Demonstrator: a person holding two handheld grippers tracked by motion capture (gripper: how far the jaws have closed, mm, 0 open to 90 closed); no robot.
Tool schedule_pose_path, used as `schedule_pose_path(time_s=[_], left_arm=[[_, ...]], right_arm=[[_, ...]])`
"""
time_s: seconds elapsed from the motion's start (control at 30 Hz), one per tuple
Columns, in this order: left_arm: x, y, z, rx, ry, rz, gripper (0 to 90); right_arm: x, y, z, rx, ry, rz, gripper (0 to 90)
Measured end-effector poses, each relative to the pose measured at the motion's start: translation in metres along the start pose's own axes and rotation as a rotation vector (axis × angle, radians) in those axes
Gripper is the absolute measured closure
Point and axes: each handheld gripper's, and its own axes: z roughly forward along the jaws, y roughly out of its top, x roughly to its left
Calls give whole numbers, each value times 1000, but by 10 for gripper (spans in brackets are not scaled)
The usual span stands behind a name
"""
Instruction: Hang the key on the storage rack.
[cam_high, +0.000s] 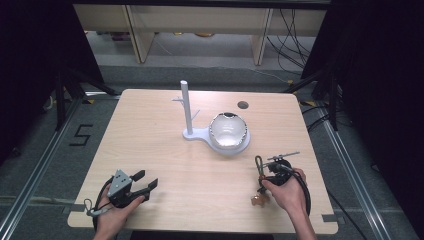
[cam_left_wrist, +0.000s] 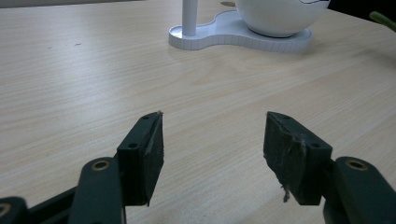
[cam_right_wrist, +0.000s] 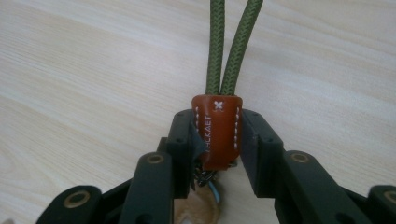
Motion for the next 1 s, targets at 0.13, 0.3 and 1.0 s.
schedule_pose_path(time_s=[0.13, 0.3, 1.0], left_arm=[[0, 0, 1, 3, 2, -8, 377], [0, 0, 2, 0, 0, -10, 376], [2, 3, 2, -8, 10, -11, 371]], right_arm=[[-5, -7, -1, -80, 44, -14, 676], [-10, -15, -3, -163, 47, -52, 675], [6, -38, 1, -486, 139, -80, 676]])
